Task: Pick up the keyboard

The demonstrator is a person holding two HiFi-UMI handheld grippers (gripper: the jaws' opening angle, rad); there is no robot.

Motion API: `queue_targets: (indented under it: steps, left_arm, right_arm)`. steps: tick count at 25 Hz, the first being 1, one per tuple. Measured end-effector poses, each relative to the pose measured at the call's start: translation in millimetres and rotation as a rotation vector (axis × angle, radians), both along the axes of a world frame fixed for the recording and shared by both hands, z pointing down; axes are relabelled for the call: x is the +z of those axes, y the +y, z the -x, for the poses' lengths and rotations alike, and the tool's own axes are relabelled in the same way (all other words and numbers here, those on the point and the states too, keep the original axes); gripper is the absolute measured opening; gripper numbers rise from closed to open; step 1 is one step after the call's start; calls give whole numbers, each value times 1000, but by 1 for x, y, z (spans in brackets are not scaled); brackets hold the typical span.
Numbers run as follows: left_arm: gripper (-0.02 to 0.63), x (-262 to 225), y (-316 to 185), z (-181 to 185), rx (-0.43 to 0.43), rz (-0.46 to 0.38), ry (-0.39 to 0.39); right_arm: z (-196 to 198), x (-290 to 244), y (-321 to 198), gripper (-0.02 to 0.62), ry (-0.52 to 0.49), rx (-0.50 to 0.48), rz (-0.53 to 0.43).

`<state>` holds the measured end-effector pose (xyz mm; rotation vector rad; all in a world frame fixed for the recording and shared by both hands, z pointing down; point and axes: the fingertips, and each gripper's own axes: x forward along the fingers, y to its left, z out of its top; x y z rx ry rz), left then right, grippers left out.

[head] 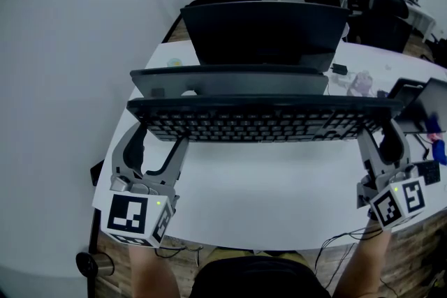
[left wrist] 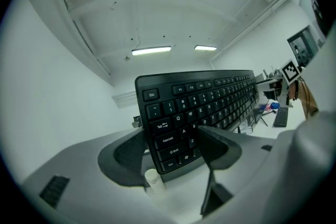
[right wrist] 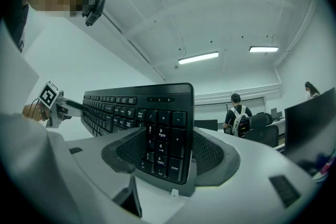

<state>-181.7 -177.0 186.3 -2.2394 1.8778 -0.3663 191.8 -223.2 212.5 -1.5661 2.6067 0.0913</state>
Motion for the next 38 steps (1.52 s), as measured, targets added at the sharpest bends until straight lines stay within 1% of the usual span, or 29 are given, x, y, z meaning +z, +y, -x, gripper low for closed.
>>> queue_targets:
  steps: [10, 24, 38]
  left_arm:
    - [316, -4, 0, -2, 10, -16, -5]
    - [316, -5, -1, -2, 9, -29, -7]
    - [316, 1, -5, -2, 10, -7, -2]
  right_arm:
    - [-2, -1, 0, 290, -8, 29, -10]
    - [-2, -6, 2, 288, -7, 34, -28]
    - [-4, -4, 0, 290, 7, 43, -22]
